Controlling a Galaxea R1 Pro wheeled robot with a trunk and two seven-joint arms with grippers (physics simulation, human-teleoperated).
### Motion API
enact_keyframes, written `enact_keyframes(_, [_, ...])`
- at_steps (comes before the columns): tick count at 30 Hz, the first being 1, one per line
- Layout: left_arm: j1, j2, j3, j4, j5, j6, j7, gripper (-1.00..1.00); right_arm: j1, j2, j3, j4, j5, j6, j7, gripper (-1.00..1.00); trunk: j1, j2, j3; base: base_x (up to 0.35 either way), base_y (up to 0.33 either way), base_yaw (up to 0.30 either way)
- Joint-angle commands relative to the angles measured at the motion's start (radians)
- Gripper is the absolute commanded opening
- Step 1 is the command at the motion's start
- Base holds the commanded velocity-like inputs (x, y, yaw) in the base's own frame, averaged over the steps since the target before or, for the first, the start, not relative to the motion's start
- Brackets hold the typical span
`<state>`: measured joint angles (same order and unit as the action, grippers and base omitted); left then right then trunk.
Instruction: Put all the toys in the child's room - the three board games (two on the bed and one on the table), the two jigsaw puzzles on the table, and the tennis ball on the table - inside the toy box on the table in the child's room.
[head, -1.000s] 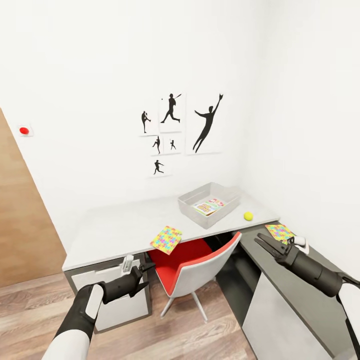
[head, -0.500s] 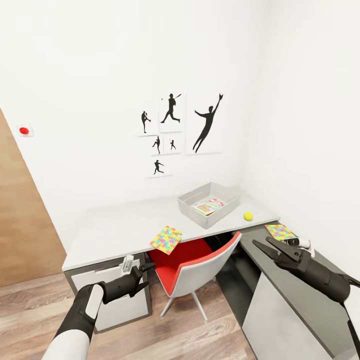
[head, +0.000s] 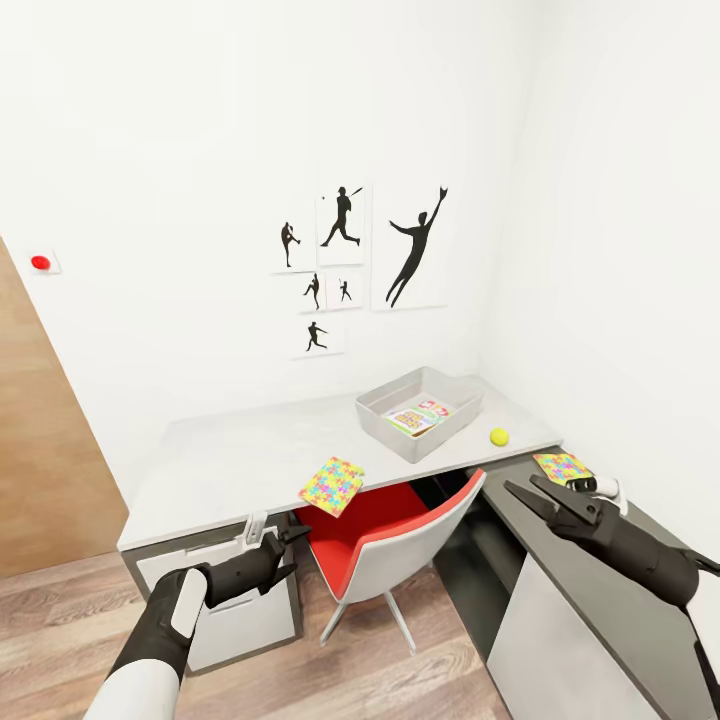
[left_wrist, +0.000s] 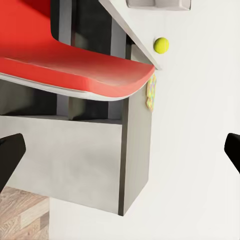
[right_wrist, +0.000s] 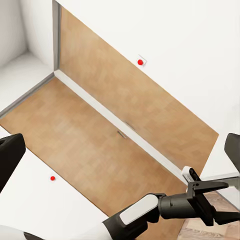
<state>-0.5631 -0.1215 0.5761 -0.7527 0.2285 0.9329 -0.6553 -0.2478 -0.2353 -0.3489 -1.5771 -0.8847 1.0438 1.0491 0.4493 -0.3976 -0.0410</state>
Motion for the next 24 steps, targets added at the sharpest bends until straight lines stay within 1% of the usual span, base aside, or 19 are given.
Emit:
enact_keyframes(1, [-0.001,-0.001,0.005,-0.001,-0.005,0.004,-0.005,1.0,-0.001,0.0,0.0,0.0,0.004,0.003,0.003,1.0,0.001,-0.002,-0.002,0.008,-0.053,0.0])
enact_keyframes(6, [-0.001,0.0,0.005,-0.001,-0.006,0.004,-0.006,1.0,-0.001,0.001,0.003,0.0,0.005,0.001,-0.011,1.0,0.001,-0.002,-0.002,0.049,-0.114,0.0])
enact_keyframes(16, [-0.001,0.0,0.006,-0.001,-0.006,0.003,-0.006,1.0,-0.001,0.001,0.005,0.0,0.007,-0.001,-0.017,1.0,0.001,-0.002,-0.002,0.161,-0.188,0.0])
enact_keyframes(24, [-0.001,0.0,0.005,-0.001,-0.006,0.003,-0.006,1.0,-0.001,0.001,0.005,0.0,0.007,-0.001,-0.017,1.0,0.001,-0.002,-0.002,0.162,-0.031,0.0])
